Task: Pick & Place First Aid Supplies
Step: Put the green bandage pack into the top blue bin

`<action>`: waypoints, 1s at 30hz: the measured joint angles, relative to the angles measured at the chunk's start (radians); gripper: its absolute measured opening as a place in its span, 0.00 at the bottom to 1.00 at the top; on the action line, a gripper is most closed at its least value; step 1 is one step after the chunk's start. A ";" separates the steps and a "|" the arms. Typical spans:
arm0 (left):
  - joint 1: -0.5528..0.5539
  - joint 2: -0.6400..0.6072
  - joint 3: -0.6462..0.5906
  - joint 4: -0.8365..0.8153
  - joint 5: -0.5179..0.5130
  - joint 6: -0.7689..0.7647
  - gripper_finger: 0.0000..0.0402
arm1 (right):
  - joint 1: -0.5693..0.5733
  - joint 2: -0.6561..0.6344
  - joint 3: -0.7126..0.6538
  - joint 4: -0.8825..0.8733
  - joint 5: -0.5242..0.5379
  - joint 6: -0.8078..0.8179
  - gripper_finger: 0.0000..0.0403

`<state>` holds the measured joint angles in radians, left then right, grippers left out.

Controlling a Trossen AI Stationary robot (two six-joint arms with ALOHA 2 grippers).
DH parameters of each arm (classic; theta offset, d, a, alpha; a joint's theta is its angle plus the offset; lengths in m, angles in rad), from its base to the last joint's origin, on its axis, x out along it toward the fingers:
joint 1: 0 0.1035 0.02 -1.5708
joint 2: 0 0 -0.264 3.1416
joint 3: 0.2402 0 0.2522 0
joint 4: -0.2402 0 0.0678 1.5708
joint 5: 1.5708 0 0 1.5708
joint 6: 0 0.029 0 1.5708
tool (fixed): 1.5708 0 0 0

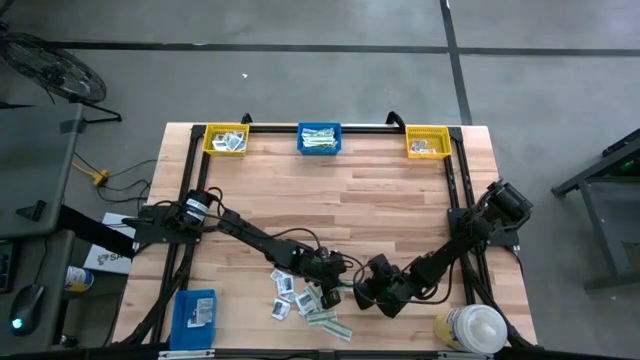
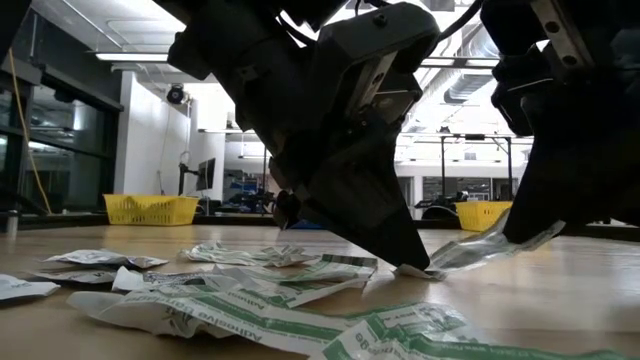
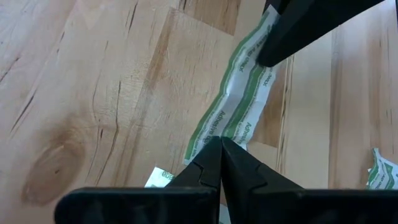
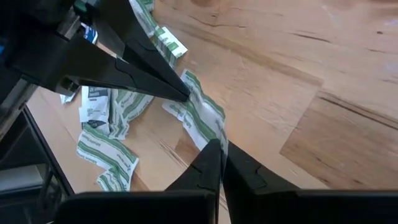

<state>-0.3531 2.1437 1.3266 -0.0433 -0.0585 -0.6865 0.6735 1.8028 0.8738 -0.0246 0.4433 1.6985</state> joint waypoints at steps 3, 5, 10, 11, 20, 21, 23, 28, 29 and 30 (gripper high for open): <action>0.000 -0.006 0.006 -0.008 0.014 0.005 0.03 | 0.000 0.000 0.000 0.000 -0.010 -0.003 0.01; 0.001 -0.013 0.017 -0.021 0.027 0.028 0.04 | 0.000 0.000 0.000 0.001 -0.012 -0.008 0.00; 0.007 -0.055 0.071 -0.143 0.048 0.145 0.10 | 0.001 0.000 0.000 0.004 -0.018 -0.017 0.00; 0.008 -0.071 0.083 -0.189 0.048 0.162 0.11 | 0.002 0.000 0.000 0.002 -0.019 -0.018 0.00; 0.039 -0.227 0.196 -0.599 -0.078 0.282 0.13 | 0.002 -0.009 0.000 0.007 -0.001 -0.042 0.00; 0.039 -0.258 0.199 -0.623 -0.105 0.291 0.13 | 0.002 -0.011 0.000 0.005 0.001 -0.043 0.00; 0.039 -0.326 0.197 -0.657 -0.162 0.294 0.13 | 0.002 -0.017 0.000 -0.001 0.007 -0.052 0.00; 0.039 -0.518 0.150 -0.780 -0.337 0.291 0.13 | -0.009 -0.064 0.002 -0.027 0.038 -0.081 0.00; 0.039 -0.560 0.132 -0.794 -0.353 0.290 0.13 | -0.012 -0.078 0.002 -0.049 0.042 -0.087 0.00; 0.039 -0.604 0.110 -0.786 -0.367 0.290 0.13 | -0.019 -0.095 0.002 -0.070 0.048 -0.099 0.00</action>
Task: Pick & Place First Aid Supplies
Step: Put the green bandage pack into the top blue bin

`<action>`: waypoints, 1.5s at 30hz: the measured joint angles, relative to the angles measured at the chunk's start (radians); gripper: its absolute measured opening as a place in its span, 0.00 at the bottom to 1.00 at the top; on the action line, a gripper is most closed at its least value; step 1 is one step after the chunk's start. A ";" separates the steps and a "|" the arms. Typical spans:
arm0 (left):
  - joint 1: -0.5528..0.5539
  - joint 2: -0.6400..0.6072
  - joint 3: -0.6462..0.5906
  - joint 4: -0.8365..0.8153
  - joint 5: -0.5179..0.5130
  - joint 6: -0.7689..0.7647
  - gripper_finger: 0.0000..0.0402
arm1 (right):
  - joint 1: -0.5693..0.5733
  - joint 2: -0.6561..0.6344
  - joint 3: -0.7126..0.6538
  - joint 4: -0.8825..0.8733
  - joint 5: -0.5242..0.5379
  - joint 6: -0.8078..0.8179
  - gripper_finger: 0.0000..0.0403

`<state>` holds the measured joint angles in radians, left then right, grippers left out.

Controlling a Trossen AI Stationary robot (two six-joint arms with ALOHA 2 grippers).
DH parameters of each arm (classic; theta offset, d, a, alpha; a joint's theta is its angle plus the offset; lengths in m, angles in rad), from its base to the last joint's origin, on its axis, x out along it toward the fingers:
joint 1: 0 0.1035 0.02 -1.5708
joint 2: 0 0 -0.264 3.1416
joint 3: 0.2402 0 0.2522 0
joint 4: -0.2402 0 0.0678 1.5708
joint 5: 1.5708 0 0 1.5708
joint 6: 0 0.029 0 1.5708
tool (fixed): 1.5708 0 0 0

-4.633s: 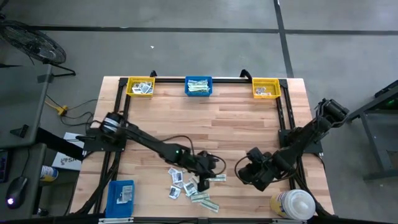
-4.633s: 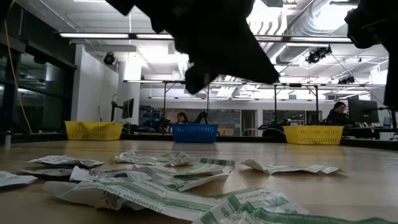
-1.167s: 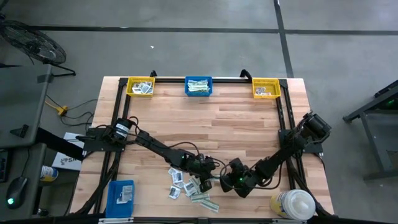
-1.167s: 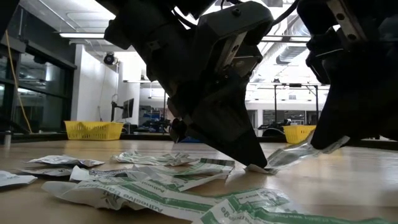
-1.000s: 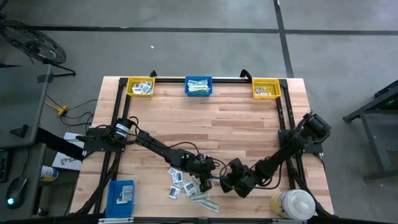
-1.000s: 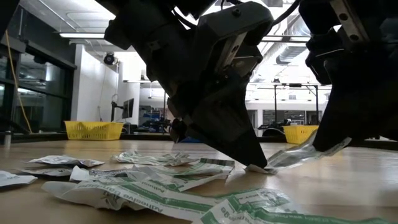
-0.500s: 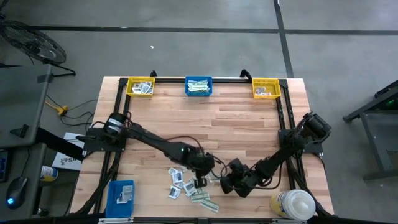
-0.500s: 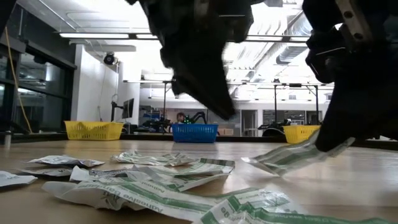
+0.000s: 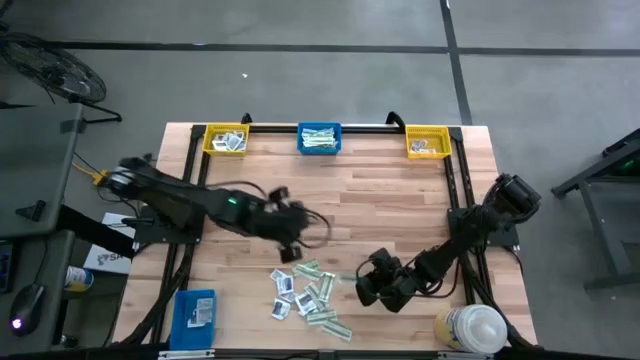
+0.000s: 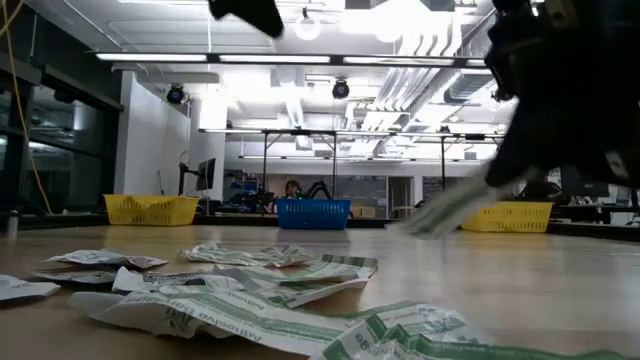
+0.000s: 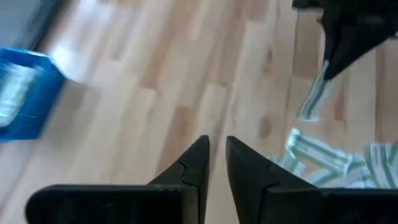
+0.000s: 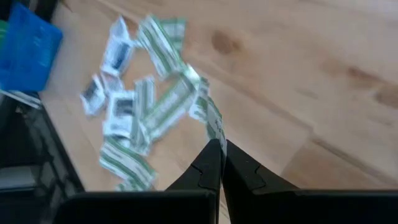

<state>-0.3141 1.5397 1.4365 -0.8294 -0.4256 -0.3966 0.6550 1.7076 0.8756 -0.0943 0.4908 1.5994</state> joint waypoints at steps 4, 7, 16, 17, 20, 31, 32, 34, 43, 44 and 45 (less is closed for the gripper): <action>0.000 -0.185 -0.136 0.025 -0.029 -0.006 0.13 | -0.041 -0.070 0.000 -0.049 0.006 -0.065 0.00; 0.000 -0.328 -0.259 0.040 -0.040 -0.046 0.13 | -0.094 -0.120 0.000 -0.053 -0.003 -0.160 0.00; 0.000 -0.715 -0.630 0.253 -0.034 -0.138 0.13 | -0.328 -0.251 0.000 -0.032 -0.095 -0.436 0.00; 0.000 -0.752 -0.658 0.271 -0.029 -0.140 0.13 | -0.359 -0.260 0.000 -0.014 -0.111 -0.465 0.00; 0.000 -0.838 -0.727 0.278 -0.022 -0.141 0.13 | -0.445 -0.287 0.000 0.020 -0.158 -0.543 0.00; 0.000 -1.195 -0.862 0.251 -0.035 -0.111 0.13 | -0.742 -0.301 0.079 0.124 -0.305 -0.755 0.00; 0.000 -1.223 -0.871 0.243 -0.035 -0.105 0.13 | -0.768 -0.301 0.092 0.118 -0.310 -0.773 0.00; 0.000 -1.265 -0.885 0.255 -0.035 -0.095 0.13 | -0.821 -0.301 0.116 0.100 -0.318 -0.803 0.00; 0.000 -1.349 -0.910 0.253 -0.016 -0.029 0.13 | -1.036 -0.172 0.218 0.099 -0.468 -0.908 0.00; 0.000 -1.349 -0.910 0.252 -0.015 -0.029 0.13 | -1.056 -0.141 0.237 0.101 -0.494 -0.919 0.00; 0.000 -1.349 -0.910 0.251 -0.016 -0.029 0.13 | -1.075 -0.112 0.255 0.101 -0.518 -0.933 0.00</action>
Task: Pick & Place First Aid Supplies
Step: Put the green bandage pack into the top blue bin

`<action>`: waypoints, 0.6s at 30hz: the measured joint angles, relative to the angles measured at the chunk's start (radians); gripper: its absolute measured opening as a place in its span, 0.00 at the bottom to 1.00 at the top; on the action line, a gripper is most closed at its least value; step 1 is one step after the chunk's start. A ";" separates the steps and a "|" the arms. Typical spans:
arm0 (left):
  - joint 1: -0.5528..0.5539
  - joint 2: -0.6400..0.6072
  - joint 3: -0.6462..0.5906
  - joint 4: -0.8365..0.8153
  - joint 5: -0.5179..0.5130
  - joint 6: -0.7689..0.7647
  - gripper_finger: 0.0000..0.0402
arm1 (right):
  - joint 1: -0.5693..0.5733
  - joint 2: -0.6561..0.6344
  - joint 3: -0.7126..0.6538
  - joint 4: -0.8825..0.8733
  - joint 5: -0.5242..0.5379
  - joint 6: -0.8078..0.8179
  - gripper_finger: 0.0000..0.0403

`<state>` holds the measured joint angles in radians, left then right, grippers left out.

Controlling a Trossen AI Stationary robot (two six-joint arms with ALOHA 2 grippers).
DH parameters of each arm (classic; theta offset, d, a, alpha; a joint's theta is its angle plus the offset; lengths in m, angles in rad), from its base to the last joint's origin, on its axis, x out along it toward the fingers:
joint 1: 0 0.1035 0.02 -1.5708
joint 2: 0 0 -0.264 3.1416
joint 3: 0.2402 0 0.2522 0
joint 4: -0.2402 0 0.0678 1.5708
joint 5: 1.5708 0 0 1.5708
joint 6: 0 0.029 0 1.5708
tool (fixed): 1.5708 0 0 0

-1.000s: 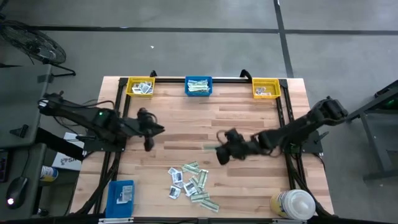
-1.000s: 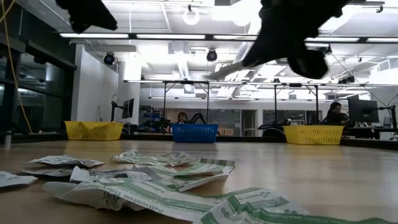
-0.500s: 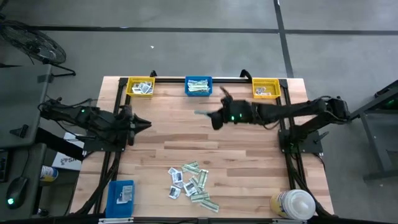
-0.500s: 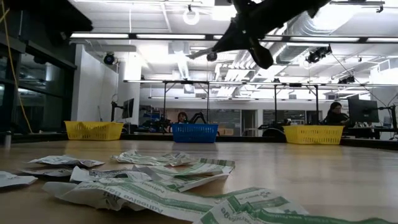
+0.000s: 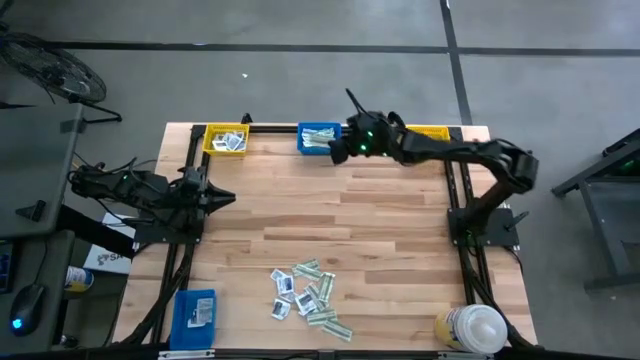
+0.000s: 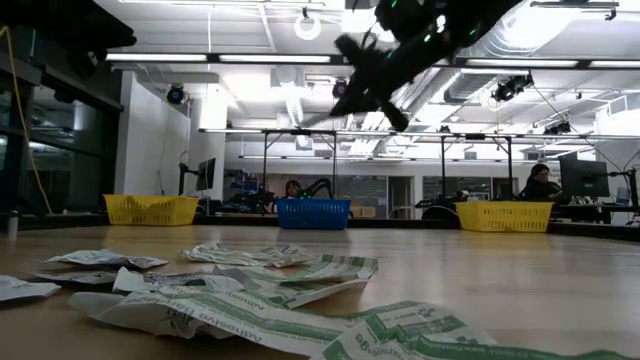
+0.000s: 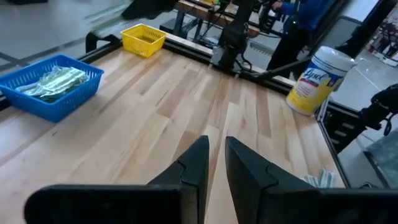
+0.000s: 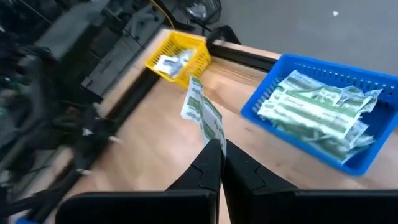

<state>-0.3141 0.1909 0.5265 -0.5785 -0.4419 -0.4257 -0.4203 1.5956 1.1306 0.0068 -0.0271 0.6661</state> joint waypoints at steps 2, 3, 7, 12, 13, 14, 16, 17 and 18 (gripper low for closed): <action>0.000 0.000 0.000 0.000 -0.003 -0.001 0.13 | -0.038 0.062 0.037 -0.001 -0.030 -0.027 0.00; 0.000 0.000 0.000 0.000 -0.006 -0.001 0.13 | -0.059 0.094 0.059 0.000 -0.044 -0.040 0.00; 0.000 0.000 0.000 0.000 -0.040 -0.056 0.13 | -0.139 0.212 0.147 -0.001 -0.129 -0.085 0.00; 0.000 0.000 0.000 0.000 -0.053 -0.079 0.13 | -0.210 0.354 0.268 -0.002 -0.235 -0.137 0.00; 0.000 0.000 0.000 0.000 -0.067 -0.087 0.13 | -0.220 0.378 0.290 -0.006 -0.249 -0.147 0.00; 0.000 0.000 0.000 0.001 -0.083 -0.099 0.13 | -0.229 0.404 0.311 -0.010 -0.259 -0.158 0.00; 0.000 0.000 0.000 0.001 -0.107 -0.112 0.13 | -0.242 0.445 0.346 -0.019 -0.274 -0.177 0.00; 0.000 0.000 0.000 0.000 -0.116 -0.120 0.13 | -0.246 0.462 0.358 -0.028 -0.279 -0.180 0.00; 0.000 0.000 0.000 0.000 -0.120 -0.128 0.13 | -0.251 0.476 0.366 -0.033 -0.287 -0.181 0.00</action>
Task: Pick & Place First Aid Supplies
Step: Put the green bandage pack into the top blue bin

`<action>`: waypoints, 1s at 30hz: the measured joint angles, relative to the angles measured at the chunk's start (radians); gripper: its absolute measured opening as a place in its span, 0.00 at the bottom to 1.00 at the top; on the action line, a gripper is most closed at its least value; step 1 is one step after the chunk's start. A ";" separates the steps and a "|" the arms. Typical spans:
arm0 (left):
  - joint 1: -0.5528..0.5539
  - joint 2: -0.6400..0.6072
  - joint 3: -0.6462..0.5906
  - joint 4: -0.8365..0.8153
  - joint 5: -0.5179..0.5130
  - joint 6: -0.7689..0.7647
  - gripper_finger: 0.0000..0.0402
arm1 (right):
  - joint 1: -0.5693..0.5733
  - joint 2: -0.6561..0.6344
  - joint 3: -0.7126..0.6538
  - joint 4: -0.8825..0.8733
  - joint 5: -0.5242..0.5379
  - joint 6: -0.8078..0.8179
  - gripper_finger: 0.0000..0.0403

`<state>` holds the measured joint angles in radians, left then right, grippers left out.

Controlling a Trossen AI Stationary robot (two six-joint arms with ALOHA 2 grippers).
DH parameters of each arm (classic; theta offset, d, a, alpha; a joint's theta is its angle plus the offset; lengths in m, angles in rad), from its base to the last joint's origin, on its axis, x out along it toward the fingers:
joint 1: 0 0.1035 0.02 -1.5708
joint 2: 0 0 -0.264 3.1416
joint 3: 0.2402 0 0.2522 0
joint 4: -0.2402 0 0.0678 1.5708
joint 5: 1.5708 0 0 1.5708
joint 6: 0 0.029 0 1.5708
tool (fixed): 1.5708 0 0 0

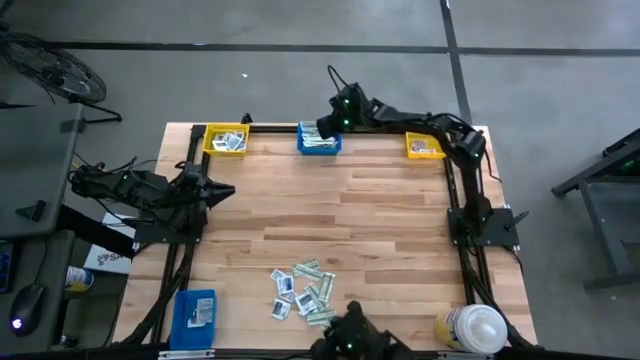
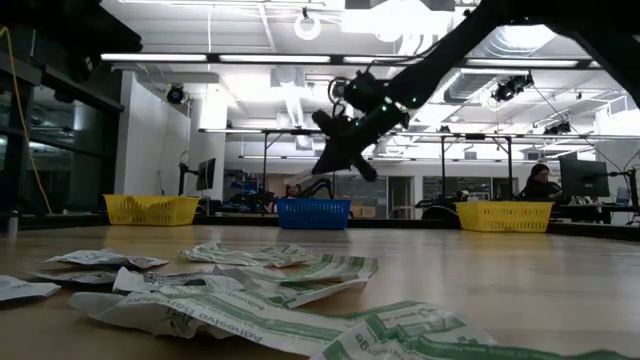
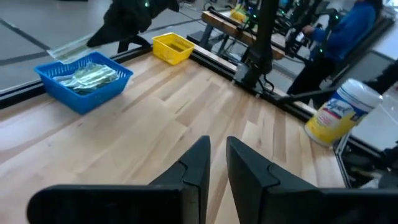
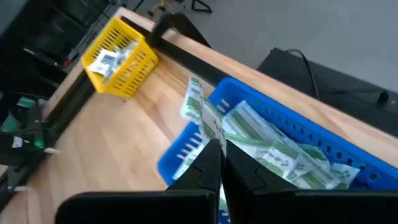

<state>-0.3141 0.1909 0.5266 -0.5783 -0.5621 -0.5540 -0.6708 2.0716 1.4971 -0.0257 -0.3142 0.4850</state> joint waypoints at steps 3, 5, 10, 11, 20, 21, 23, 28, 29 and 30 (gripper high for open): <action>0.000 0.000 0.000 0.000 -0.022 -0.030 0.13 | -0.013 0.020 0.006 -0.037 -0.012 0.000 0.00; 0.000 0.000 0.000 -0.001 -0.047 -0.050 0.13 | -0.017 0.020 0.001 -0.066 0.009 0.000 0.00; 0.000 0.000 0.000 -0.005 -0.106 -0.081 0.13 | -0.030 0.020 -0.006 -0.104 -0.020 0.039 0.00; 0.000 0.000 0.000 -0.007 -0.115 -0.083 0.13 | -0.030 0.020 -0.006 -0.110 -0.023 0.040 0.00; 0.000 0.000 0.000 -0.008 -0.156 -0.084 0.13 | -0.030 0.019 -0.006 -0.128 -0.043 0.008 0.09; 0.000 0.000 0.000 -0.008 -0.156 -0.084 0.13 | -0.030 0.019 -0.006 -0.128 -0.045 0.009 0.12; 0.000 0.000 0.000 -0.008 -0.157 -0.084 0.13 | -0.030 0.019 -0.006 -0.128 -0.051 0.012 0.19; 0.000 0.000 0.001 -0.016 -0.152 -0.084 0.13 | -0.039 0.019 -0.006 -0.130 -0.076 0.041 0.36; 0.000 0.000 0.001 -0.021 -0.147 -0.084 0.13 | -0.043 0.017 -0.006 -0.131 -0.085 0.049 0.38; 0.000 0.000 0.001 -0.025 -0.138 -0.084 0.13 | -0.049 0.016 -0.006 -0.133 -0.088 0.062 0.40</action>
<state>-0.3141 0.1909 0.5274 -0.6030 -0.7003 -0.6380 -0.7198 2.0875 1.4914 -0.1592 -0.4025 0.5470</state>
